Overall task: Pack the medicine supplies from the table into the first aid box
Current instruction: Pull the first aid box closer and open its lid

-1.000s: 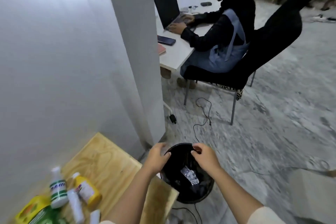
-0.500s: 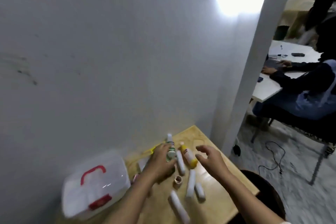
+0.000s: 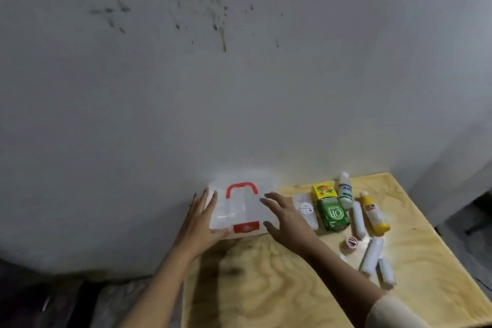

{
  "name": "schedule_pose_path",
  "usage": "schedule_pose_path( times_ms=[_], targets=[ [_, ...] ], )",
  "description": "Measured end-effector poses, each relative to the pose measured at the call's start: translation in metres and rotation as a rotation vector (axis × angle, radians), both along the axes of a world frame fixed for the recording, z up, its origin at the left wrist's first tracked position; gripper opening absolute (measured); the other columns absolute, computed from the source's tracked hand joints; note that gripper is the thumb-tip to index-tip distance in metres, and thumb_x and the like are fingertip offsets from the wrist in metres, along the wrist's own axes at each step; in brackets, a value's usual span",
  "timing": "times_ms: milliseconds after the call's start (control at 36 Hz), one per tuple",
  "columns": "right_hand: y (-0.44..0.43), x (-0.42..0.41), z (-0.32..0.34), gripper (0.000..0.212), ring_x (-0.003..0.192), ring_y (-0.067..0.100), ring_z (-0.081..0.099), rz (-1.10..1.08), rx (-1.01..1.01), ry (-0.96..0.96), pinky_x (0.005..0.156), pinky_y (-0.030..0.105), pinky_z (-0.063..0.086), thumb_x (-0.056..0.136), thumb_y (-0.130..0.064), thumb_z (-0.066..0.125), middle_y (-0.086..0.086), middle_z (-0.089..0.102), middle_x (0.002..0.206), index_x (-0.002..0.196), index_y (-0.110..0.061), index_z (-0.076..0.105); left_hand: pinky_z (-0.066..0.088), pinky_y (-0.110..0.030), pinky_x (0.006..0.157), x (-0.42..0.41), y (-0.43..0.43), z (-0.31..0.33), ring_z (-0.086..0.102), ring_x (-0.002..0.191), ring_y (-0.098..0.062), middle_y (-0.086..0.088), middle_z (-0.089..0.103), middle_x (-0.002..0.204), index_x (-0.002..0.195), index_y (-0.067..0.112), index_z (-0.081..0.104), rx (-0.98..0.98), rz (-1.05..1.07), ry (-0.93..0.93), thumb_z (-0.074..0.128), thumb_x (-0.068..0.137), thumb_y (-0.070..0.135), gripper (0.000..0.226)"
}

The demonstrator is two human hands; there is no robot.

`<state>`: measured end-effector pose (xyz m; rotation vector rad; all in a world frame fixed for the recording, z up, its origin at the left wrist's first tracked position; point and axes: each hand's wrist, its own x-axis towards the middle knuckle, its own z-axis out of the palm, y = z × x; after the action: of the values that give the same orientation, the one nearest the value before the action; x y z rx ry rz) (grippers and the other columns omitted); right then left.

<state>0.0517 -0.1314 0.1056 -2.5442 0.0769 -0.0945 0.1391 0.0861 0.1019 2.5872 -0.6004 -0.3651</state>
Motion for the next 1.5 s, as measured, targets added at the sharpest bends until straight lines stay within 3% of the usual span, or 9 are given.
schedule_pose_path(
  times_ms=[194, 333, 500, 694, 806, 889, 1278, 1389, 1500],
  targets=[
    [0.015, 0.024, -0.036, 0.08, 0.146, 0.019, 0.004, 0.143, -0.363, 0.015, 0.115, 0.036, -0.004, 0.085, -0.039, 0.059, 0.0, 0.01, 0.158, 0.147, -0.024, 0.01, 0.023, -0.044, 0.118, 0.004, 0.0, -0.025, -0.009, 0.151, -0.018, 0.011, -0.025, 0.16, 0.152, 0.039, -0.004, -0.105, 0.063, 0.138, 0.073, 0.079, 0.048, 0.107],
    [0.015, 0.031, -0.058, 0.094, 0.132, 0.024, 0.043, 0.128, -0.609, -0.068, 0.108, 0.048, 0.024, 0.06, -0.044, 0.08, 0.007, 0.047, 0.142, 0.138, -0.017, 0.034, 0.034, -0.044, 0.115, 0.006, -0.003, -0.037, -0.002, 0.151, -0.018, 0.01, -0.02, 0.161, 0.154, 0.037, 0.004, -0.185, 0.08, 0.094, 0.076, 0.08, 0.033, 0.103],
    [0.013, 0.031, -0.065, 0.071, 0.132, 0.025, 0.043, 0.119, -0.51, -0.245, 0.112, 0.044, 0.026, 0.075, -0.035, 0.072, 0.009, 0.05, 0.139, 0.134, -0.016, 0.038, 0.033, -0.037, 0.114, 0.005, -0.004, -0.04, 0.001, 0.15, -0.014, 0.01, -0.015, 0.162, 0.154, 0.033, 0.01, -0.233, 0.096, 0.076, 0.075, 0.082, 0.027, 0.097],
    [0.0, 0.02, -0.063, 0.064, 0.139, 0.025, 0.027, 0.294, -0.395, -0.298, 0.115, 0.041, 0.01, 0.082, -0.044, 0.059, 0.009, 0.04, 0.146, 0.138, -0.023, 0.035, 0.032, -0.035, 0.112, 0.005, -0.001, -0.043, 0.004, 0.151, -0.017, 0.012, -0.014, 0.162, 0.153, 0.036, 0.01, -0.271, 0.072, 0.069, 0.076, 0.082, 0.025, 0.097],
    [-0.001, 0.015, -0.061, 0.04, 0.138, 0.021, 0.029, 0.319, -0.284, -0.333, 0.115, 0.047, 0.016, 0.093, -0.047, 0.04, 0.006, 0.043, 0.144, 0.127, -0.03, 0.051, 0.034, -0.034, 0.112, 0.005, -0.002, -0.045, 0.004, 0.151, -0.019, 0.01, -0.014, 0.162, 0.153, 0.036, 0.009, -0.277, 0.068, 0.051, 0.075, 0.083, 0.025, 0.096],
    [0.002, 0.013, -0.058, 0.041, 0.135, 0.018, 0.032, 0.302, -0.235, -0.334, 0.113, 0.048, 0.018, 0.096, -0.046, 0.031, 0.005, 0.048, 0.14, 0.118, -0.029, 0.061, 0.033, -0.036, 0.113, 0.005, -0.002, -0.046, 0.002, 0.151, -0.018, 0.01, -0.014, 0.163, 0.153, 0.035, 0.009, -0.27, 0.071, 0.047, 0.075, 0.083, 0.027, 0.097],
    [0.006, 0.014, -0.046, 0.025, 0.126, 0.016, 0.041, 0.216, -0.063, -0.308, 0.108, 0.045, 0.025, 0.087, -0.026, 0.052, 0.005, 0.063, 0.124, 0.099, -0.015, 0.07, 0.02, -0.041, 0.118, -0.005, -0.009, -0.048, -0.003, 0.151, -0.019, 0.003, -0.015, 0.163, 0.153, 0.023, -0.01, -0.346, 0.162, 0.114, 0.078, 0.078, 0.031, 0.116],
    [0.007, 0.011, -0.044, 0.024, 0.125, 0.02, 0.049, 0.201, -0.062, -0.283, 0.107, 0.043, 0.028, 0.088, -0.028, 0.052, 0.005, 0.064, 0.123, 0.097, -0.015, 0.07, 0.034, -0.041, 0.114, -0.007, -0.009, -0.05, 0.023, 0.146, -0.021, -0.003, 0.018, 0.16, 0.154, 0.021, 0.005, -0.474, 0.194, 0.133, 0.086, 0.069, 0.023, 0.118],
    [0.008, 0.008, -0.034, 0.033, 0.124, 0.021, 0.052, 0.193, -0.044, -0.246, 0.106, 0.039, 0.029, 0.089, -0.033, 0.042, 0.004, 0.064, 0.123, 0.097, -0.016, 0.07, 0.056, -0.036, 0.093, -0.008, -0.009, -0.049, 0.054, 0.122, -0.012, 0.006, 0.052, 0.131, 0.136, 0.026, 0.035, -0.647, 0.213, 0.161, 0.092, 0.056, 0.014, 0.099]
  ],
)
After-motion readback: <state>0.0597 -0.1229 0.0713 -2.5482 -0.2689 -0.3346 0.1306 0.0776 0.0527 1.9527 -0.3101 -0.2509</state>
